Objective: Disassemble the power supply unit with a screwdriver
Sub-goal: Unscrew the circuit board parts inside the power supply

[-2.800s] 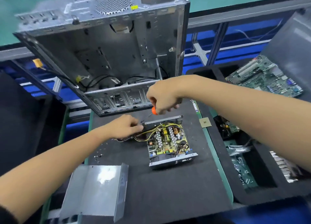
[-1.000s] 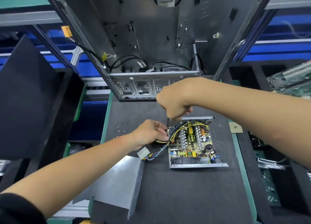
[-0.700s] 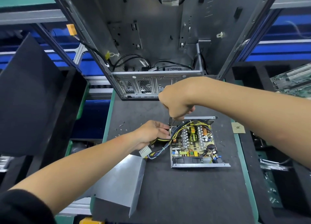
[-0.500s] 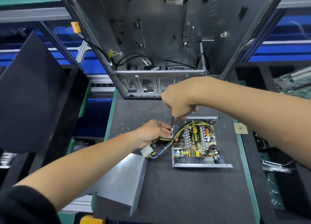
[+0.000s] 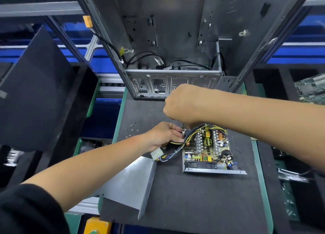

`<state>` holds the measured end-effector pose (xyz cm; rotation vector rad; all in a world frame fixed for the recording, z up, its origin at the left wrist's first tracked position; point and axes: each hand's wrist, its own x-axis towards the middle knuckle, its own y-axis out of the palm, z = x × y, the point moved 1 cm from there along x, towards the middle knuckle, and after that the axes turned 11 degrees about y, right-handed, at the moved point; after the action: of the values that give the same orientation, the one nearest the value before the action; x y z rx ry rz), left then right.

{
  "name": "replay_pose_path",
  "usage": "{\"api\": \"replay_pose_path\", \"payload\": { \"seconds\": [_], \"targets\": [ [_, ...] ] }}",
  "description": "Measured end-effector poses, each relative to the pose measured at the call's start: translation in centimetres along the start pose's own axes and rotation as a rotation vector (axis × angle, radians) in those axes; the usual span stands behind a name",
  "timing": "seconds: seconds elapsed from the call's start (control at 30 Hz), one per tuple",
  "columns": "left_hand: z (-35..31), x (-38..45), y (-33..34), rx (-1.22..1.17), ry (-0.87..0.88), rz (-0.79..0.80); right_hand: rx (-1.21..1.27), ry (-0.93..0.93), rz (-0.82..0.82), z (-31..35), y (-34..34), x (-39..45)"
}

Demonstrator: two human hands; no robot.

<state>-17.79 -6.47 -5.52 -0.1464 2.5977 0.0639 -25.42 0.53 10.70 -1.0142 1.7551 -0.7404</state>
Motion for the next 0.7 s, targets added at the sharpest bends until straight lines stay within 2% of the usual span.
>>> {"api": "replay_pose_path", "payload": {
  "seconds": [0.07, 0.23, 0.33, 0.43, 0.6, 0.7],
  "targets": [
    [0.0, 0.0, 0.0, -0.006, 0.008, 0.001, 0.033, 0.028, 0.032, 0.0, 0.0, 0.0],
    [0.0, -0.1, 0.0, 0.001, 0.034, 0.008, 0.292, 0.167, 0.274, -1.8, 0.5, 0.1],
    [-0.1, -0.1, 0.0, 0.003, 0.045, 0.007, 0.301, 0.171, 0.335, -2.2, 0.8, 0.2],
    [-0.1, -0.1, 0.0, 0.025, 0.052, 0.008, 0.235, 0.124, 0.251, -2.2, 0.8, -0.2],
    [-0.1, 0.1, -0.1, 0.014, 0.034, 0.013, -0.024, -0.021, 0.039, -0.9, 0.2, -0.7],
    [0.0, 0.2, -0.1, 0.006, 0.022, 0.021, 0.030, -0.026, 0.086, -1.0, 0.3, -0.7]
  ]
}}
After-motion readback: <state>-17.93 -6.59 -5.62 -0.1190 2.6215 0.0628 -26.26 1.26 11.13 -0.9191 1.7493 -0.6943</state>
